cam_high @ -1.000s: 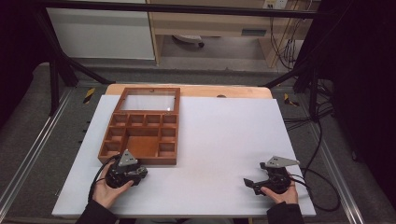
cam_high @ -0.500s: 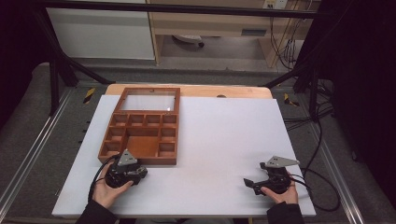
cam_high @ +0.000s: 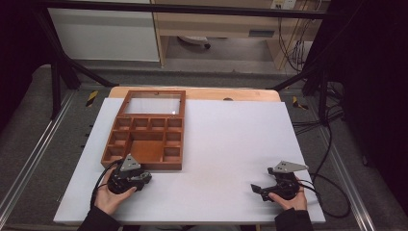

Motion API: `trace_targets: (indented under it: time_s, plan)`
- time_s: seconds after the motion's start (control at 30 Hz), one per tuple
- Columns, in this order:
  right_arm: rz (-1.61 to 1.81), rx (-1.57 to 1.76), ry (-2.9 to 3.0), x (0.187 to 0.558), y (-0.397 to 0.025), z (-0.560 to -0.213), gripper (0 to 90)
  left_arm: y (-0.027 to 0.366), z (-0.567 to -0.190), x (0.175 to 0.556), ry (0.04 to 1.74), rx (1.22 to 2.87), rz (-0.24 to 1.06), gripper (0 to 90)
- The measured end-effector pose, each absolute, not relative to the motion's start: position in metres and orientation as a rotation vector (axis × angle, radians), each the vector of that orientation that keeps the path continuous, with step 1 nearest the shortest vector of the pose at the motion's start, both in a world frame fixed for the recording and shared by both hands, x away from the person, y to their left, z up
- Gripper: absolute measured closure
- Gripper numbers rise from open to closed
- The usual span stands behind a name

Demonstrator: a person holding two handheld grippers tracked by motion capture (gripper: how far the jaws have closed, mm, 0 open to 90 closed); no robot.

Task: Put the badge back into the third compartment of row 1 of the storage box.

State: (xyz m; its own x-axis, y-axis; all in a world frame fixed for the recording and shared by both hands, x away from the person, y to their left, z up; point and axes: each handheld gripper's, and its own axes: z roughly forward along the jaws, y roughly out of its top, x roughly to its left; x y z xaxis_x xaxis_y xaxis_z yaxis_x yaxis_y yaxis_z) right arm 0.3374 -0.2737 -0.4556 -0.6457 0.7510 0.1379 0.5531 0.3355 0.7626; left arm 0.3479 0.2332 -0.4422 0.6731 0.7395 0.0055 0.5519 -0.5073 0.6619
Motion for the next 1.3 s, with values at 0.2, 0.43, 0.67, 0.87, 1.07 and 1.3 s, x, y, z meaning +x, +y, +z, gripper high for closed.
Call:
trace_targets:
  time_s: [0.2,0.43,0.67,0.87,1.07,1.3]
  plan:
    - [1.203,1.175,2.361,0.337,-0.274,-0.456,1.0,0.234,-0.441,0.346,0.986,2.240,0.380,57.4]
    - [1.202,1.177,2.358,0.337,-0.274,-0.456,1.0,0.234,-0.437,0.343,0.980,2.235,0.384,57.4]
    - [1.202,1.178,2.360,0.337,-0.274,-0.455,1.0,0.237,-0.435,0.340,0.978,2.226,0.384,57.4]
    - [1.202,1.181,2.361,0.337,-0.274,-0.455,1.0,0.238,-0.433,0.338,0.976,2.223,0.385,57.4]
    - [1.201,1.179,2.361,0.337,-0.274,-0.456,1.1,0.240,-0.430,0.335,0.977,2.210,0.390,57.4]
    - [1.202,1.179,2.361,0.337,-0.274,-0.456,1.0,0.240,-0.425,0.332,0.971,2.199,0.396,57.5]
